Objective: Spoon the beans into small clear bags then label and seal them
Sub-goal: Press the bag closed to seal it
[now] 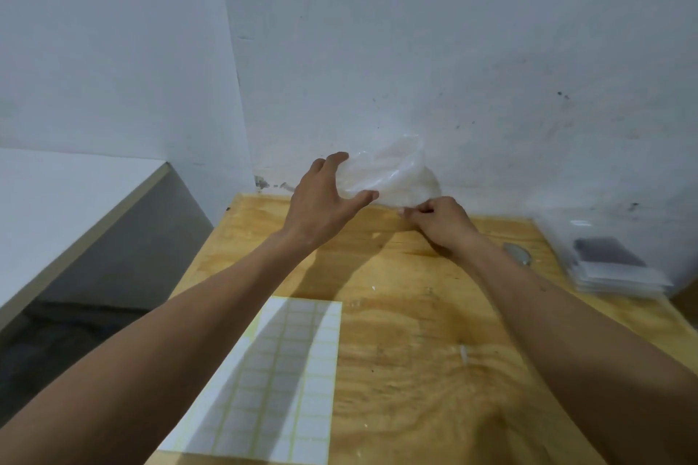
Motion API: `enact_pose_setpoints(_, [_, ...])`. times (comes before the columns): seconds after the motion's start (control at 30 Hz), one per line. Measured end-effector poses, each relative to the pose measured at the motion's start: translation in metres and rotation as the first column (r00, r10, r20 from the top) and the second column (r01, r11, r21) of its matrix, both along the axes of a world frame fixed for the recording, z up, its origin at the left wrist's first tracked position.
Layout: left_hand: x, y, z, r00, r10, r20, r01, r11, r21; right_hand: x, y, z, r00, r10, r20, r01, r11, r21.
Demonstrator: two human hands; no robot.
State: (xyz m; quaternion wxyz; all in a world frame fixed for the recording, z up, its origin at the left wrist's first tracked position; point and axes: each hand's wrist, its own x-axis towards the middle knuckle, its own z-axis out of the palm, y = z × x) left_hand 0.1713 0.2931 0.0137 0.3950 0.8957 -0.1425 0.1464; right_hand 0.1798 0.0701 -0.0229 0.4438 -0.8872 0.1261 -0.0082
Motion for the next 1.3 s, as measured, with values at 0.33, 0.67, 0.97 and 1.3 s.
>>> enact_pose_setpoints(0.33, [-0.045,-0.062,0.002,0.993,-0.115,-0.009,0.115,0.993,-0.038,-0.102,-0.078,0.043,0.896,0.293,-0.334,-0.116,0.88,0.461])
enact_pose_setpoints(0.67, [-0.117,-0.213,0.021,0.896,-0.442,0.03,0.443,0.896,-0.023,-0.25,-0.162,0.09,0.971,0.037,-0.236,0.057,0.924,0.378])
enact_pose_setpoints(0.97, [-0.236,-0.343,0.017,0.662,-0.749,0.017,0.749,0.662,-0.033,-0.411,-0.243,0.072,0.924,-0.246,-0.293,0.349,0.856,0.381])
enact_pose_setpoints(1.3, [-0.356,-0.399,-0.088,0.521,-0.818,-0.242,0.853,0.51,0.113,-0.528,-0.262,-0.074,0.666,-0.431,-0.609,0.637,0.753,0.164])
